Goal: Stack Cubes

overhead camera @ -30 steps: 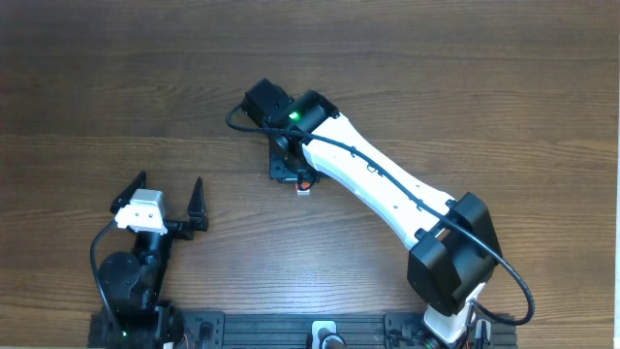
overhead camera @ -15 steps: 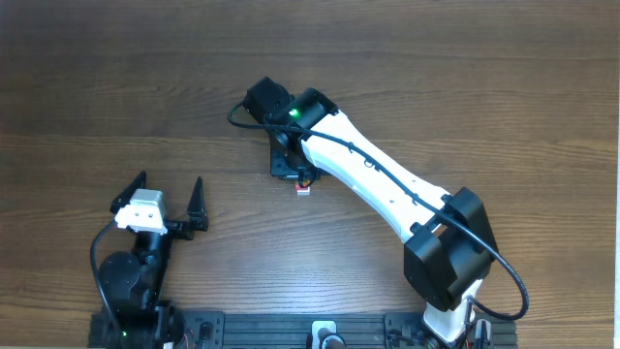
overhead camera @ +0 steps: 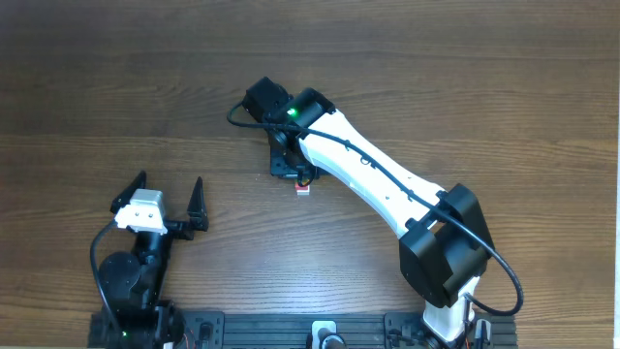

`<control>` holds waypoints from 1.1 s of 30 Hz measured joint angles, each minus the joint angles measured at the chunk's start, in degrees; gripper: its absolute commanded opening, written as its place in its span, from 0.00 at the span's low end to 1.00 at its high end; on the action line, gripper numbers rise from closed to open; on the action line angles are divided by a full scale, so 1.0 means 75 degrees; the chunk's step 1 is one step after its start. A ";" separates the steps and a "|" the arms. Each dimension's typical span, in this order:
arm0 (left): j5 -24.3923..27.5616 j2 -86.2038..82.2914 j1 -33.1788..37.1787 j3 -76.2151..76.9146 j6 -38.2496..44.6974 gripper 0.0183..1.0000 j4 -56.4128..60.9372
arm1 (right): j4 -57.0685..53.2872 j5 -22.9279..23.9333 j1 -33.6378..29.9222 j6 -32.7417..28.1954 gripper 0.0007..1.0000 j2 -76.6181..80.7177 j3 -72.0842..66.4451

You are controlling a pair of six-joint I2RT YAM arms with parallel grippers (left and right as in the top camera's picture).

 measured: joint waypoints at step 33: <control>0.0003 0.0000 0.0000 0.0000 0.0000 1.00 0.0000 | 0.0204 0.0606 -0.1349 -0.1157 0.99 -0.0985 0.0000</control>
